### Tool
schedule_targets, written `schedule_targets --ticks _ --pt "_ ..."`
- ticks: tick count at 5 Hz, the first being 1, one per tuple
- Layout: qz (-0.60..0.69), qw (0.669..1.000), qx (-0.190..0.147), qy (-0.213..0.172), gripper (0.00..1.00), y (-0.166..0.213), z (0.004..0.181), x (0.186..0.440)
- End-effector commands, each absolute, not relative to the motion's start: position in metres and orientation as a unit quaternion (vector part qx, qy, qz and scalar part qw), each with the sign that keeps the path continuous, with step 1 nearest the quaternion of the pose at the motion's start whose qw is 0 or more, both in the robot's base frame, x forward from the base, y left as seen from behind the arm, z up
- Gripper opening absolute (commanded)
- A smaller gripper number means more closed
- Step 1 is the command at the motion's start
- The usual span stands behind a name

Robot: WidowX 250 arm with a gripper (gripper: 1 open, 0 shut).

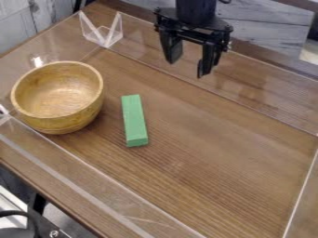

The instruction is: Put the green block in the brown bowl

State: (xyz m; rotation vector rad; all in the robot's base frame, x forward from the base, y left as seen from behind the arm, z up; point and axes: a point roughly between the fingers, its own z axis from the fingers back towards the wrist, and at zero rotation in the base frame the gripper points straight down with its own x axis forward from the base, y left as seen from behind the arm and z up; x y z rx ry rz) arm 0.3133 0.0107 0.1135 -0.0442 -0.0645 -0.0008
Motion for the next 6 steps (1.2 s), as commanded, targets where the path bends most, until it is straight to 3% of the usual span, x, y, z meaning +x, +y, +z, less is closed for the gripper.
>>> schedule_targets --ticks 1,6 --pt "0.003 0.998 -0.022 -0.062 1.00 0.0141 0.1259 0.3204" --pt "0.007 0.997 -0.029 -0.070 1.00 0.0189 0.1166 0.3268"
